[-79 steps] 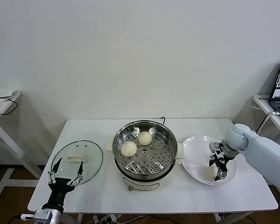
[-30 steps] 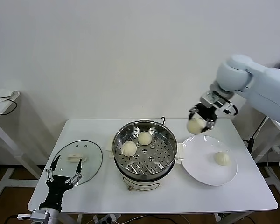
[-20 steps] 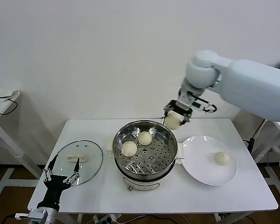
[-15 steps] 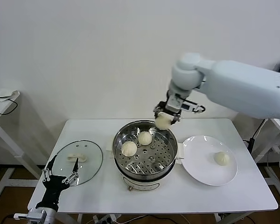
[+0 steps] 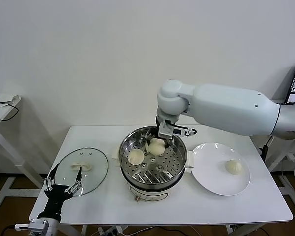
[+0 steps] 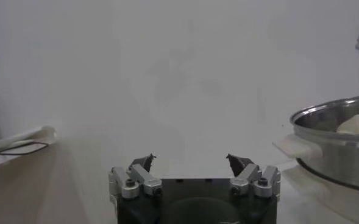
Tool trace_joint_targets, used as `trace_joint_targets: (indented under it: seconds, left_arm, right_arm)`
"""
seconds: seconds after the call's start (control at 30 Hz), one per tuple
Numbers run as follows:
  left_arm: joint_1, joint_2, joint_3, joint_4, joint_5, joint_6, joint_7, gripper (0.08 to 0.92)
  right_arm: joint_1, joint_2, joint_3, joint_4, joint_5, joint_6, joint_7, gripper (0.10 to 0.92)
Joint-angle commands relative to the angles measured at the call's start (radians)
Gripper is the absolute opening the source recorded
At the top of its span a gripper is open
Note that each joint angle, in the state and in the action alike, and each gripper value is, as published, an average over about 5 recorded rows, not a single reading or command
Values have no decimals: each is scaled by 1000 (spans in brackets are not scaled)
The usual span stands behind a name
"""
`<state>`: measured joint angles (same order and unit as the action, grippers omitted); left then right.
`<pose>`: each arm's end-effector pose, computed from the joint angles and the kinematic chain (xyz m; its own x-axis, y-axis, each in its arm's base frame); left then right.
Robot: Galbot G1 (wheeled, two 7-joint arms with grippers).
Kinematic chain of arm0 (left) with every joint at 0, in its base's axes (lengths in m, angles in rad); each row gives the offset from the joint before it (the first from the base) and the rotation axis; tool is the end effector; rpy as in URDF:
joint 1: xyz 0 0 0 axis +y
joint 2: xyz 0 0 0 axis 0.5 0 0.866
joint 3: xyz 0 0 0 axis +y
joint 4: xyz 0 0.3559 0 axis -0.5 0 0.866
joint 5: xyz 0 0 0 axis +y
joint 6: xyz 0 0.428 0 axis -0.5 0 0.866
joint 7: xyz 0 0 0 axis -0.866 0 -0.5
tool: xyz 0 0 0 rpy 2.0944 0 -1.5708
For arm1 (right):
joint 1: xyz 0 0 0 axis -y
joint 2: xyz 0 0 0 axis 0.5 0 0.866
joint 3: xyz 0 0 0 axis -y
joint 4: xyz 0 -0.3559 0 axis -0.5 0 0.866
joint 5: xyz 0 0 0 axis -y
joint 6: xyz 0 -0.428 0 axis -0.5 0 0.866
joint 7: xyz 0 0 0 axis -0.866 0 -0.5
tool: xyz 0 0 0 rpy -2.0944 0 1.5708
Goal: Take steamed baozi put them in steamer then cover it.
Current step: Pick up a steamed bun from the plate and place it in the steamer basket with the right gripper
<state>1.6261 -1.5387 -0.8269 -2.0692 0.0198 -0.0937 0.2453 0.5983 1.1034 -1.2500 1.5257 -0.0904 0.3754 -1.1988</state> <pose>0.2195 0.1171 -0.3199 -0.9999 0.0096 0.0118 0.0119 0.9772 0.2119 0.5286 0.2048 -0.0468 -0.1087 -0.1434 0.9837 -0.1105 -0.9817 -0.1553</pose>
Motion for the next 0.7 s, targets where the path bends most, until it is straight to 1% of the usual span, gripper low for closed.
trace_joint_targets:
  seconds: [0.03, 0.43, 0.7]
  left_arm:
    - [-1, 1, -2, 3, 0, 1, 0, 823]
    - [-2, 3, -11, 5, -4, 0, 2, 823]
    - [-1, 3, -12, 2, -4, 0, 3, 823]
  right_arm:
    - [-26, 33, -26, 55, 32, -11, 4, 685]
    - [-17, 47, -72, 92, 86, -56, -37, 685]
    - [-36, 78, -80, 56, 68, -61, -53, 686]
